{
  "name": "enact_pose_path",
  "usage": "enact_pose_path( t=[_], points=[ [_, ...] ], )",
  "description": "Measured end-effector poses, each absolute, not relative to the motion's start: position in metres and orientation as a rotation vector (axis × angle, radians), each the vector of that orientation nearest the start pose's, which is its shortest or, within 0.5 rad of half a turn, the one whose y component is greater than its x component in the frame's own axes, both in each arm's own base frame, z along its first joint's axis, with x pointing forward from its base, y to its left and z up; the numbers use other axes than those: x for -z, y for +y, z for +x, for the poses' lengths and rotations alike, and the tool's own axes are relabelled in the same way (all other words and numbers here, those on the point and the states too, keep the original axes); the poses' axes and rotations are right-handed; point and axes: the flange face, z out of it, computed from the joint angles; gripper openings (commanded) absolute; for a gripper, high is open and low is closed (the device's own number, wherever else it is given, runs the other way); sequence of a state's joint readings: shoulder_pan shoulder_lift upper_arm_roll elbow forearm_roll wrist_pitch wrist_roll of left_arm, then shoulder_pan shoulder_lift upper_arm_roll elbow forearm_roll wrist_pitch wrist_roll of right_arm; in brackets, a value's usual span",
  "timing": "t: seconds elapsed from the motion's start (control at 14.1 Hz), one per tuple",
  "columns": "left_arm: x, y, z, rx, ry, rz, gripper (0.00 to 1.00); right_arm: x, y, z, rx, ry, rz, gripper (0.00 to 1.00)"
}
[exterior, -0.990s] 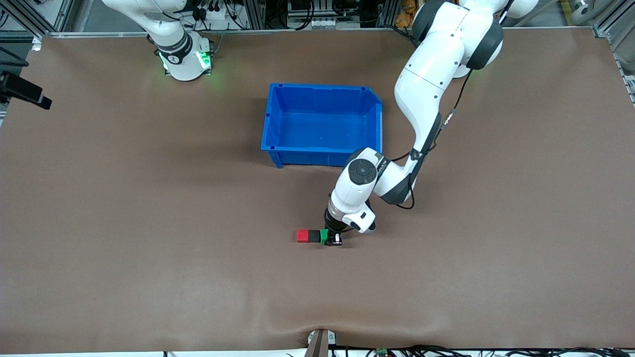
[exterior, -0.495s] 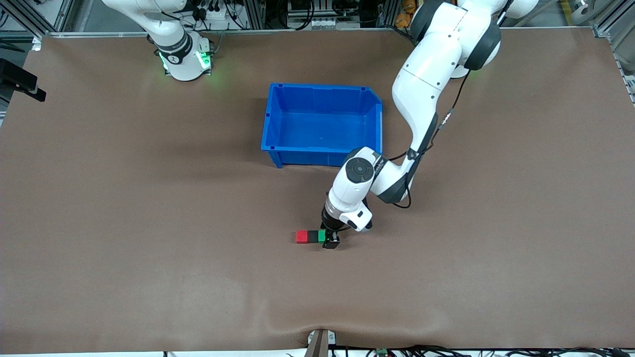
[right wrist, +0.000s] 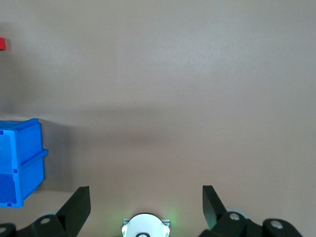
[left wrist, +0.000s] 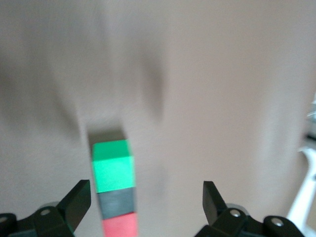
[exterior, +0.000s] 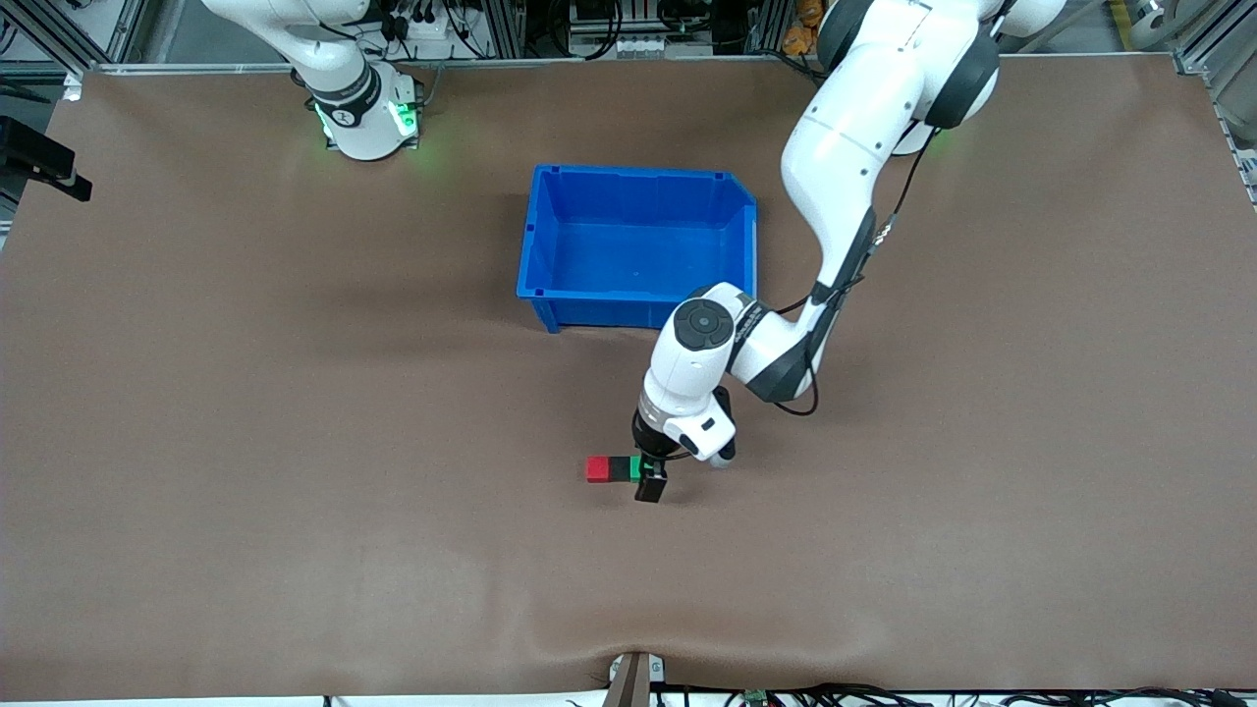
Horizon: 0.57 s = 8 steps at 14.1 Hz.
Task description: Attach green and red cubes to black cube
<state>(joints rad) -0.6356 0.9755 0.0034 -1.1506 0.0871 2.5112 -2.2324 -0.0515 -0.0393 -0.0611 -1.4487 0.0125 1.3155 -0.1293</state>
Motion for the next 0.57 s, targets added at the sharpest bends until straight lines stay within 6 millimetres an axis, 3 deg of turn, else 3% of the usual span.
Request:
enact_pose_path(
  t=[0.28, 0.57],
  points=[
    [-0.338, -0.409, 0.682, 0.333, -2.292, -2.586, 1.00, -0.680, -0.057, 0.511, -0.137, -0.031, -3.113, 1.00],
    [-0.396, -0.349, 0.697, 0.371, -2.045, -2.672, 1.00, -0.680, -0.057, 0.511, -0.136, -0.031, -3.113, 1.00]
  ],
)
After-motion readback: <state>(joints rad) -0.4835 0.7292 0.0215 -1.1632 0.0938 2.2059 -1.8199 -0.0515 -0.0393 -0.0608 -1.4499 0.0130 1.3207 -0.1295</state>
